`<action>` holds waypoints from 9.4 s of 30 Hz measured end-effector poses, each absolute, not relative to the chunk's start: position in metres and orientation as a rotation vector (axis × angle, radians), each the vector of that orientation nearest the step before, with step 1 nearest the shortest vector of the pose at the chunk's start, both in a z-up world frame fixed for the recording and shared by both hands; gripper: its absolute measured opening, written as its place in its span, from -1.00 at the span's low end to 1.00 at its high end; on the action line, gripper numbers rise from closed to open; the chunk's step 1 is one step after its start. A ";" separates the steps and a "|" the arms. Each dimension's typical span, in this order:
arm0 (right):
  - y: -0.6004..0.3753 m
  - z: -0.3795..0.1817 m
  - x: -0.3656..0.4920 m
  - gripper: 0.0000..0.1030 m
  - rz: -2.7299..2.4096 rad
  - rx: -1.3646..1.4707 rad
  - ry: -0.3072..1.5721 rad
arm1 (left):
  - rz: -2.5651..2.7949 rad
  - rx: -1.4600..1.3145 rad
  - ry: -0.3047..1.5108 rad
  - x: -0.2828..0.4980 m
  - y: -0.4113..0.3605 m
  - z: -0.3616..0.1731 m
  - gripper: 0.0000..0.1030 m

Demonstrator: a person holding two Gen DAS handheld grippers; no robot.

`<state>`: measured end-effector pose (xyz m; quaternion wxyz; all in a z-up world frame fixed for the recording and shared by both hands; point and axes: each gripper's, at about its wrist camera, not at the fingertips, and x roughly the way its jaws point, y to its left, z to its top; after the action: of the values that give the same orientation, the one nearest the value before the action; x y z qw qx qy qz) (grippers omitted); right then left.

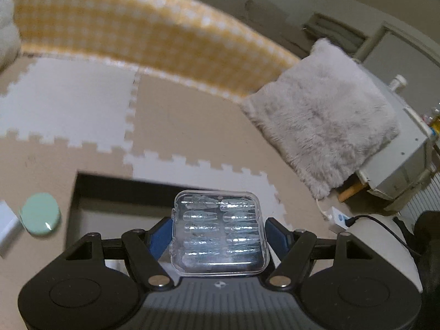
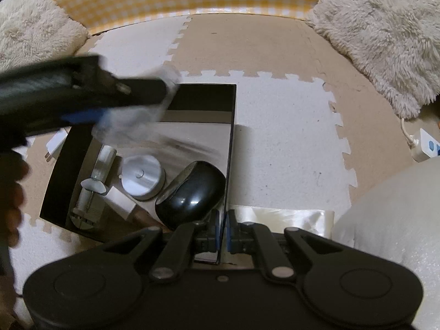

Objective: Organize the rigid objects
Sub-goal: 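Carry the clear case into the black box and release it, then move the left gripper to the white plug charger and grasp it, then carry the white charger into the black box and release it, then move the left gripper to the clear tape roll and grasp it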

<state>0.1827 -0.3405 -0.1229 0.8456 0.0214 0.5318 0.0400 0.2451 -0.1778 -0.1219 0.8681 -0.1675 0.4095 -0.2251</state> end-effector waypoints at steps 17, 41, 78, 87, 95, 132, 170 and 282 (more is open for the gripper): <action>-0.342 -0.123 0.182 -0.90 0.089 0.061 1.119 | -0.401 -0.274 0.986 0.281 -0.222 -0.175 0.43; -0.343 -0.125 0.183 -0.89 0.089 0.068 1.121 | -0.402 -0.256 1.032 0.286 -0.215 -0.171 0.86; -0.346 -0.126 0.183 -0.89 0.089 0.084 1.123 | -0.455 -0.037 0.920 0.232 -0.176 -0.100 1.00; -0.344 -0.127 0.183 -0.89 0.084 0.068 1.129 | -0.417 -0.011 0.852 0.224 -0.133 -0.090 1.00; -0.343 -0.127 0.183 -0.90 0.084 0.067 1.128 | -0.346 -0.041 0.812 0.228 -0.081 -0.091 1.00; -0.339 -0.125 0.185 -0.89 0.088 0.043 1.138 | -0.376 0.150 0.930 0.276 -0.025 -0.173 -0.26; -0.342 -0.126 0.185 -0.89 0.099 0.049 1.137 | -0.564 0.063 0.955 0.275 -0.177 -0.138 -0.26; -0.334 -0.127 0.182 -0.92 0.069 -0.006 1.120 | 0.050 -0.032 0.722 0.311 0.045 -0.187 0.46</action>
<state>0.1823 -0.3341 -0.1272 0.8466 -0.0028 0.5313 0.0327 0.3112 0.0449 -0.1872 0.9352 -0.0154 0.3531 0.0243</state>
